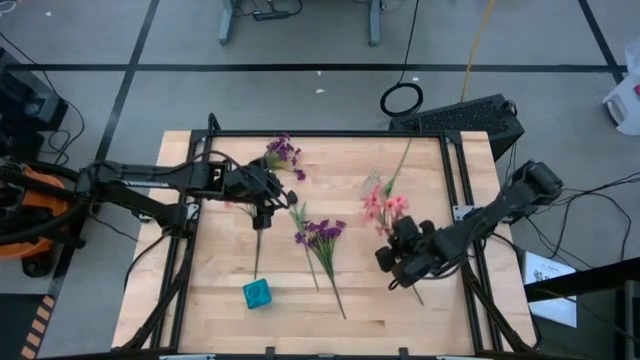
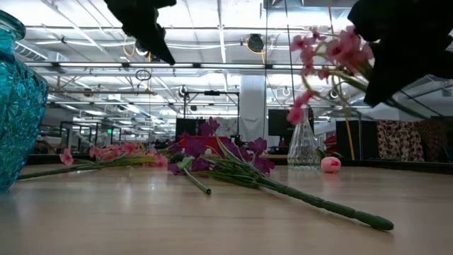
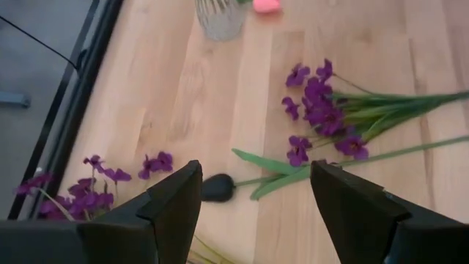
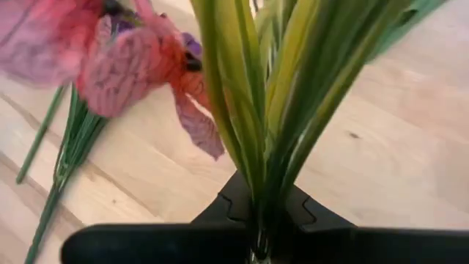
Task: Sort flowers into vase by color
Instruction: Move the bottom pink flower to the middle right of the table, then move the pink tulip to the middle right of the table
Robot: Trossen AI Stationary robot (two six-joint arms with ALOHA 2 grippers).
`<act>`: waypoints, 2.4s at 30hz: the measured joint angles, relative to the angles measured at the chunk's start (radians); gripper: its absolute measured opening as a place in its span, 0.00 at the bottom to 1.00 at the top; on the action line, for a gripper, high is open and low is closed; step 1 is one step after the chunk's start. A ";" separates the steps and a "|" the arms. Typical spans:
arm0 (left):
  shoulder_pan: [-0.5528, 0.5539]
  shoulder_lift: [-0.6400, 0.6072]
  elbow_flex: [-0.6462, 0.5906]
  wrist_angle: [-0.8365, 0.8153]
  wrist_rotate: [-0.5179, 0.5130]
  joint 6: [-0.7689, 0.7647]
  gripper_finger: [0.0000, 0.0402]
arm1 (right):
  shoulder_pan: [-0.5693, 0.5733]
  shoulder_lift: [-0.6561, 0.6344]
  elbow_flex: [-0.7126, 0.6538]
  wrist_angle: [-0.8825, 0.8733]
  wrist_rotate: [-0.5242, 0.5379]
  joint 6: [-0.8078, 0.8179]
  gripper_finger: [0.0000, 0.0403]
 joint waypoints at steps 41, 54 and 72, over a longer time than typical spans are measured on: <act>-0.003 0.000 -0.037 0.061 0.005 -0.077 0.64 | -0.397 -0.120 0.000 -0.076 0.059 -1.392 0.57; -0.003 0.000 -0.037 0.058 0.012 -0.068 0.64 | -0.710 -0.161 -0.232 0.347 -0.070 -2.006 0.57; -0.028 0.000 -0.037 0.105 0.013 -0.049 0.64 | -1.096 -0.147 -0.387 0.622 -0.325 -2.334 0.56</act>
